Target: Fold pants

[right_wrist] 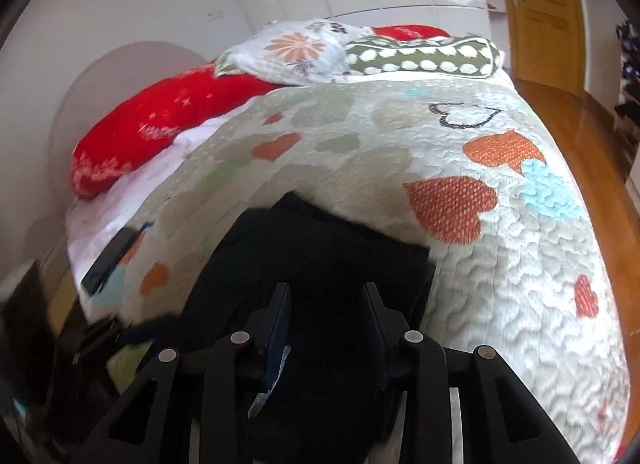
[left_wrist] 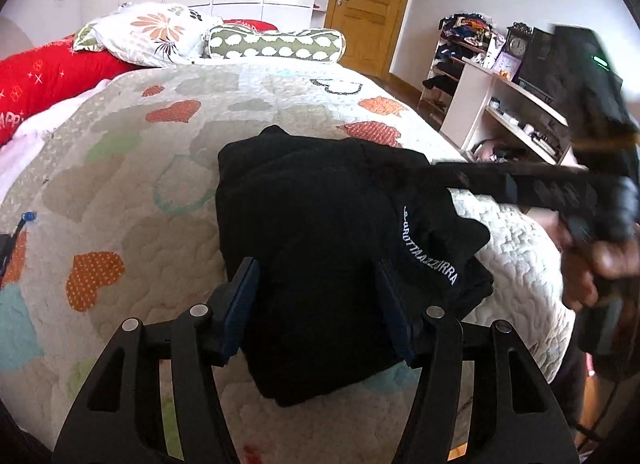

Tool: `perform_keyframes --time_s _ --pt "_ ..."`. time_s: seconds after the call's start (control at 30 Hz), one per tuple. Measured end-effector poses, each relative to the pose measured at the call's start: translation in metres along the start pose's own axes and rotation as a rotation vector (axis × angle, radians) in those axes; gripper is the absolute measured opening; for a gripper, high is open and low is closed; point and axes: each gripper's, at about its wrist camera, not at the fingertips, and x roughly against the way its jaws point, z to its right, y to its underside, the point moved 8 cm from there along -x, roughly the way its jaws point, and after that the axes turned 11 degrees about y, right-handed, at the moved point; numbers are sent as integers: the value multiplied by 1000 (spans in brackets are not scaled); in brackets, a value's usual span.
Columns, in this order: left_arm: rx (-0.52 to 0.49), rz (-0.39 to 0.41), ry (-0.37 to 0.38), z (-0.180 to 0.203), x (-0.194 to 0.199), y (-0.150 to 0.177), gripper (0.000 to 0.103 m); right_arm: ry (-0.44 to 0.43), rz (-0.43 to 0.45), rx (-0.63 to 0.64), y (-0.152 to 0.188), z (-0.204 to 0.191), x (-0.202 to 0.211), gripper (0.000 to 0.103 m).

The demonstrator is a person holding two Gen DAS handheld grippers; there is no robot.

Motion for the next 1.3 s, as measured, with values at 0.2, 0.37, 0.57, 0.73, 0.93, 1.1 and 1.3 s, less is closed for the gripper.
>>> perform_keyframes --time_s 0.2,0.37,0.57,0.73,0.93,1.1,1.3 --pt "-30 5 -24 7 0 6 59 92 -40 85 51 3 -2 36" --pt "-27 4 -34 7 1 6 59 86 -45 58 56 8 4 37" --pt "23 -4 -39 1 8 0 59 92 -21 40 43 5 22 37" --pt "36 22 -74 -5 17 -15 59 83 24 52 29 -4 32 39" --pt "58 21 -109 -16 16 -26 59 79 16 50 28 -12 22 39" --pt "90 1 -112 -20 7 -21 59 74 -19 63 40 -14 12 39" --pt "102 -17 -103 -19 -3 -14 61 90 -41 54 53 -3 7 43"
